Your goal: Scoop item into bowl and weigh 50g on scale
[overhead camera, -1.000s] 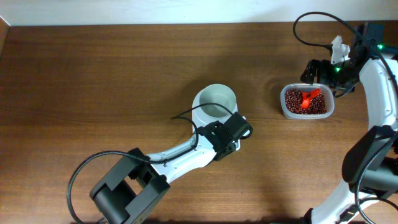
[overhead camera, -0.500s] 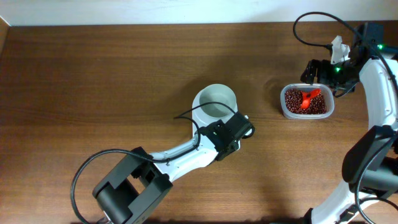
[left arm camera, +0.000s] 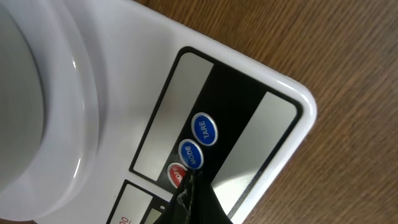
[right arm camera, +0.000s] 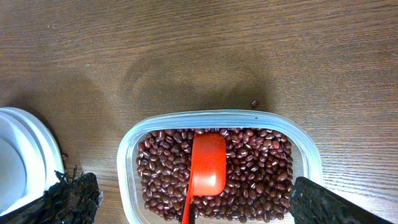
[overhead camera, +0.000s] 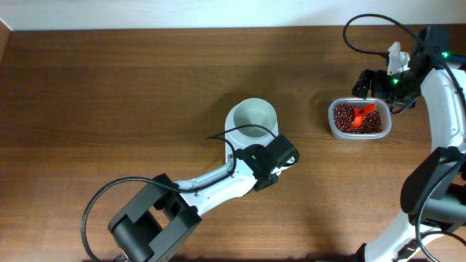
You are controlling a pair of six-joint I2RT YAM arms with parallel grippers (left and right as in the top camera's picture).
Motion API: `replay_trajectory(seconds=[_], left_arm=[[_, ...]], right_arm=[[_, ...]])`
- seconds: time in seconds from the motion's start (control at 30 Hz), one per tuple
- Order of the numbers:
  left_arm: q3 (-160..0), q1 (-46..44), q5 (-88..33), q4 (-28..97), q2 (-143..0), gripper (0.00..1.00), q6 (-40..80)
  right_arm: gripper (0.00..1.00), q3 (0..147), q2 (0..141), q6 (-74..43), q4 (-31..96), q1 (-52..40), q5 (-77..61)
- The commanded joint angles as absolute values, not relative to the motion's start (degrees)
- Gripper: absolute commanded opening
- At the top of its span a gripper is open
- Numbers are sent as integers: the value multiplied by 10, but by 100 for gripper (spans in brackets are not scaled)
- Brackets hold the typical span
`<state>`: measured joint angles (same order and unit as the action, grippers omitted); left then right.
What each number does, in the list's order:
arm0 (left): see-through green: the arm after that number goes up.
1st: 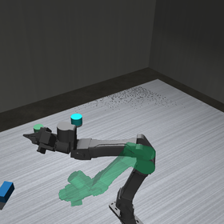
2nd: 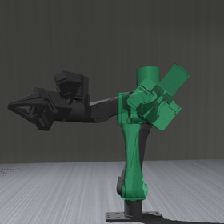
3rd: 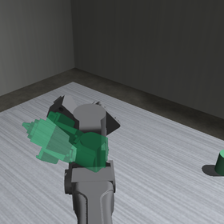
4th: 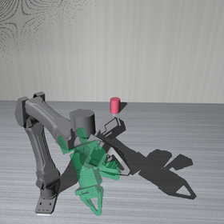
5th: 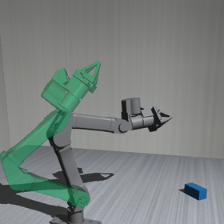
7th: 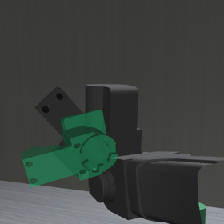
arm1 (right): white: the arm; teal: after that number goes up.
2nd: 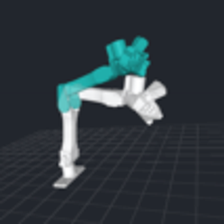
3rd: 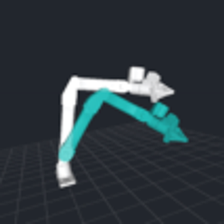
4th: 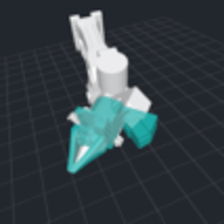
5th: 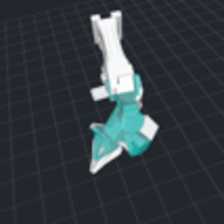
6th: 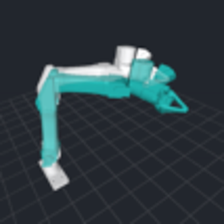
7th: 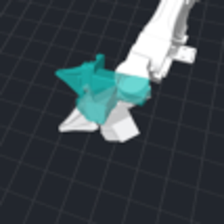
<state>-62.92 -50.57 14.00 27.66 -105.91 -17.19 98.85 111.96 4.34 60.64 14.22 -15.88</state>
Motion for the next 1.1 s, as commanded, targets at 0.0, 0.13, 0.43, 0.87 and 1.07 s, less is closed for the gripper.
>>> replay_trajectory(seconds=[0.0, 0.13, 0.43, 0.87, 1.07], left_arm=[[-624, -509, 103, 283, -1065, 0, -181], [-623, -509, 118, 283, -1073, 0, -181], [-623, -497, 144, 274, -1090, 0, -181], [-623, -495, 144, 265, -1114, 0, -181], [-625, -486, 153, 257, -1122, 0, -181]], right_arm=[[99, 998, 1120, 41, 606, 140, -156], [99, 998, 1120, 41, 606, 140, -156], [99, 998, 1120, 41, 606, 140, -156], [99, 998, 1120, 41, 606, 140, -156], [99, 998, 1120, 41, 606, 140, -156]])
